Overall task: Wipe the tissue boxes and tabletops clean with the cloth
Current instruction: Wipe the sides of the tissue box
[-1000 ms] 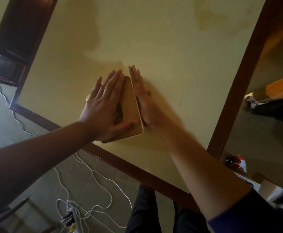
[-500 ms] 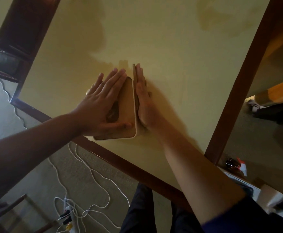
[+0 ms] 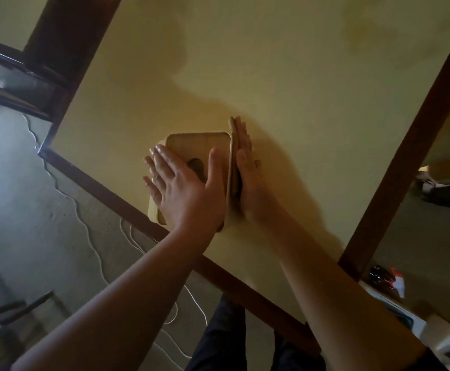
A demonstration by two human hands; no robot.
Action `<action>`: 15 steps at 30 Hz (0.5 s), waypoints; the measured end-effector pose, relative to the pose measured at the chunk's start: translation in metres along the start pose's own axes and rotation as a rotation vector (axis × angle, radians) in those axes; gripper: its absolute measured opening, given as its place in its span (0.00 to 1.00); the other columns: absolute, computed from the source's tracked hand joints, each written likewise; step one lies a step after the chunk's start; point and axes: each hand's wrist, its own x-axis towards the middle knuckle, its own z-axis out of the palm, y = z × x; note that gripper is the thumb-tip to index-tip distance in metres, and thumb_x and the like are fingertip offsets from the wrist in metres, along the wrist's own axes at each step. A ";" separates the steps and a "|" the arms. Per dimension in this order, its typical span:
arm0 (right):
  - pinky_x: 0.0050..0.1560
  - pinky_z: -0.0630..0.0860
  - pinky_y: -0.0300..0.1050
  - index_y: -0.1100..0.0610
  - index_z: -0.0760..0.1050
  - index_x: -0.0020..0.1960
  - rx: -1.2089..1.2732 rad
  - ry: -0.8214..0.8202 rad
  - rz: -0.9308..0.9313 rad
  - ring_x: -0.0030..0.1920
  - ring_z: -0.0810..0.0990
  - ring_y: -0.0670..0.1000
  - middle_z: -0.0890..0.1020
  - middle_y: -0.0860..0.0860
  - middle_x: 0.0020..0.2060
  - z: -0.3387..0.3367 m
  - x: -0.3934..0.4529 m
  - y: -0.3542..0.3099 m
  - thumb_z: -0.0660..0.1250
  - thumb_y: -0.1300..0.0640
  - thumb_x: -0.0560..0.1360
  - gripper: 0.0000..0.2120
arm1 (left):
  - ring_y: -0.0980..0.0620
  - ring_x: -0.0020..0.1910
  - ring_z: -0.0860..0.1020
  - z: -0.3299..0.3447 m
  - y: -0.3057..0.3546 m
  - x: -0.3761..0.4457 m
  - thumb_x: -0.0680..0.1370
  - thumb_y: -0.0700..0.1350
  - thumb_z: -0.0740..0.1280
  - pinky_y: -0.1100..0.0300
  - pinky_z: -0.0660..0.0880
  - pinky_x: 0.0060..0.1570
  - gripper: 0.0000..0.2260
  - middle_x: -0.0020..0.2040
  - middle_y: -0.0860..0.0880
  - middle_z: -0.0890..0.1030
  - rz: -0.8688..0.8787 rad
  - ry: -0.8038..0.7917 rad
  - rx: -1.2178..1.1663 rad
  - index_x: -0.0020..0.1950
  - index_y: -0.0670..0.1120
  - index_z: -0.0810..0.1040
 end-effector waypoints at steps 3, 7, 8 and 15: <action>0.83 0.46 0.67 0.18 0.49 0.75 0.090 -0.046 0.053 0.85 0.43 0.48 0.48 0.38 0.85 -0.007 -0.026 -0.003 0.45 0.37 0.86 0.20 | 0.53 0.82 0.34 -0.012 -0.015 0.001 0.77 0.76 0.47 0.52 0.33 0.80 0.48 0.85 0.49 0.37 0.202 -0.060 0.113 0.84 0.45 0.36; 0.82 0.55 0.67 0.23 0.51 0.79 0.122 -0.115 0.139 0.85 0.51 0.50 0.52 0.39 0.85 -0.018 -0.067 -0.011 0.45 0.36 0.85 0.23 | 0.51 0.84 0.39 -0.034 -0.039 0.024 0.78 0.75 0.48 0.45 0.39 0.82 0.48 0.86 0.46 0.44 0.657 -0.194 0.255 0.85 0.43 0.40; 0.82 0.58 0.65 0.27 0.50 0.81 0.124 -0.140 0.142 0.85 0.53 0.49 0.53 0.40 0.85 -0.020 -0.076 -0.011 0.45 0.36 0.85 0.24 | 0.50 0.84 0.41 -0.038 -0.043 0.031 0.79 0.75 0.49 0.42 0.42 0.82 0.48 0.86 0.46 0.46 0.763 -0.239 0.297 0.85 0.42 0.41; 0.81 0.56 0.69 0.19 0.48 0.76 0.152 -0.088 0.146 0.85 0.51 0.54 0.52 0.41 0.85 -0.007 -0.059 -0.019 0.45 0.31 0.83 0.22 | 0.45 0.85 0.46 -0.044 -0.049 0.045 0.79 0.71 0.55 0.38 0.48 0.82 0.47 0.85 0.43 0.51 0.991 -0.288 0.351 0.84 0.39 0.47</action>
